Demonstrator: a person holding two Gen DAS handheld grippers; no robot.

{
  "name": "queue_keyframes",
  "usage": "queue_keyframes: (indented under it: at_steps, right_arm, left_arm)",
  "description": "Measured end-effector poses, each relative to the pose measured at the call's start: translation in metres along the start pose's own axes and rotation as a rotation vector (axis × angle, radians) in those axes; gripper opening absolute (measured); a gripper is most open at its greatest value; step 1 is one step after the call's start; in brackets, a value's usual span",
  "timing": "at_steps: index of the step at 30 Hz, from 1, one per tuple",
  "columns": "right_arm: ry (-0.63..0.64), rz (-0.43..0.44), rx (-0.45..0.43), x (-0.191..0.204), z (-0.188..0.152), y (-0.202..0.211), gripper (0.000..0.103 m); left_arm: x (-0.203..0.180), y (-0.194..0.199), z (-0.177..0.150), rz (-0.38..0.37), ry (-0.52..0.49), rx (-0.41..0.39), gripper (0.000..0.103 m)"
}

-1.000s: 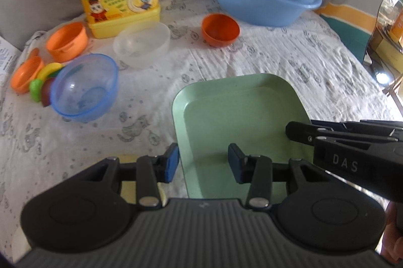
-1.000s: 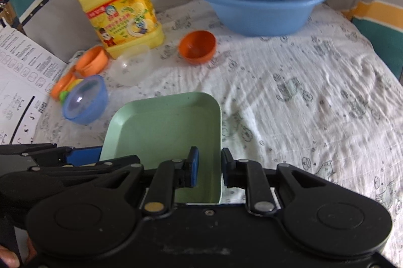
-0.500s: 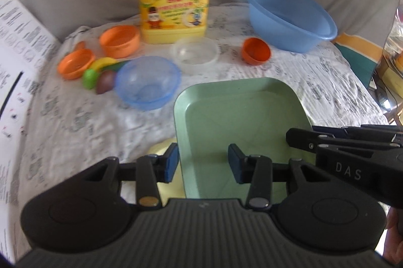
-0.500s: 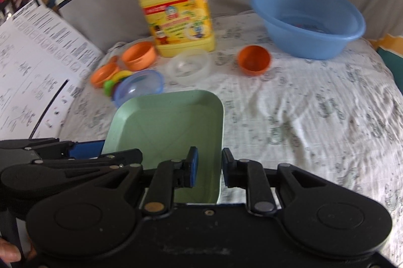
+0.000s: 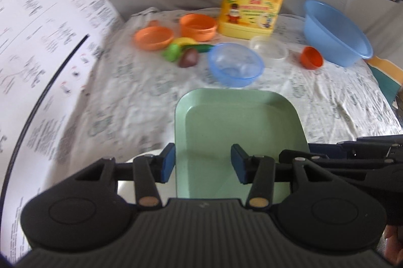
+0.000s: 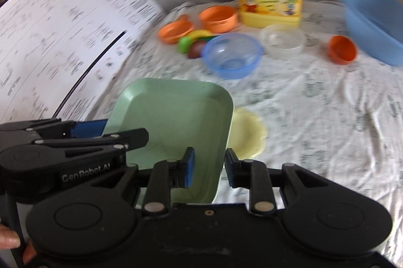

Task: Organize plates and bowls
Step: 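Carry the green plate onto the white plate and open both grippers, then move both grippers to the yellow scalloped plate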

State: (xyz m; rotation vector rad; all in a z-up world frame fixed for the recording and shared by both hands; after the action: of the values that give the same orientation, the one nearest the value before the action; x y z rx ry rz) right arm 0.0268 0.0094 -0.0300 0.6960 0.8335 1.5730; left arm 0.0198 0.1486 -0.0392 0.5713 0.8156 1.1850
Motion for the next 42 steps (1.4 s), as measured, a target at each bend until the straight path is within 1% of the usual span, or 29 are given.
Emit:
queue_keyframes:
  at_steps: [4,9,16,26,33,35,36,37,38,39,40,41,42]
  right_arm:
    - [0.049,0.025,0.014,0.028,-0.005,-0.001,0.027]
    - [0.107,0.039,0.047,0.053,-0.015,-0.004,0.027]
    - [0.155,0.063,0.115,0.076,-0.034,-0.018,0.027]
    - [0.16,0.07,0.17,0.08,-0.043,-0.034,0.027]
    - [0.16,0.084,0.184,0.082,-0.043,-0.042,0.028]
    - [0.162,0.094,0.181,0.082,-0.042,-0.042,0.04]
    - [0.161,0.085,0.169,0.081,-0.041,-0.041,0.045]
    - [0.166,0.072,0.151,0.079,-0.04,-0.038,0.053]
    - [0.169,0.061,0.133,0.077,-0.038,-0.036,0.059]
    - [0.164,0.053,0.116,0.073,-0.036,-0.032,0.077]
    - [0.154,0.053,0.095,0.068,-0.034,-0.029,0.097]
    - [0.148,0.059,0.074,0.064,-0.033,-0.025,0.102]
    - [0.148,0.058,0.049,0.06,-0.032,-0.02,0.103]
  left_arm:
    - [0.024,0.01,-0.013,0.011,0.031,0.0,0.046]
    - [0.046,0.013,-0.034,0.023,0.058,0.027,0.046]
    - [0.068,0.01,-0.059,0.026,0.081,0.071,0.046]
    - [0.076,0.0,-0.065,0.026,0.077,0.099,0.046]
    - [0.078,-0.005,-0.065,0.034,0.08,0.113,0.047]
    - [0.077,-0.004,-0.065,0.026,0.079,0.107,0.052]
    - [0.077,-0.003,-0.064,0.036,0.075,0.098,0.055]
    - [0.078,0.0,-0.063,0.057,0.07,0.086,0.065]
    - [0.08,0.003,-0.061,0.081,0.067,0.072,0.078]
    - [0.082,0.006,-0.059,0.1,0.067,0.055,0.084]
    - [0.084,0.009,-0.058,0.108,0.073,0.036,0.096]
    - [0.086,0.013,-0.056,0.103,0.083,0.019,0.103]
    - [0.088,0.015,-0.055,0.097,0.09,0.004,0.103]
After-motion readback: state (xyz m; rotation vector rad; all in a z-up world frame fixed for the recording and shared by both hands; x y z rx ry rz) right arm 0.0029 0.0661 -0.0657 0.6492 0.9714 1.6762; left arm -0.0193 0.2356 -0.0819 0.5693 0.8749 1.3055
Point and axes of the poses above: each gripper's, at about its wrist camera, not at the fingertips, and y roughly against the way its jaws point, x to its left, z to its top, the point moved 4 cm from there along -y, roughly the way its jaws point, and after that the axes turned 13 degrees about -z, right-handed, at the moved point
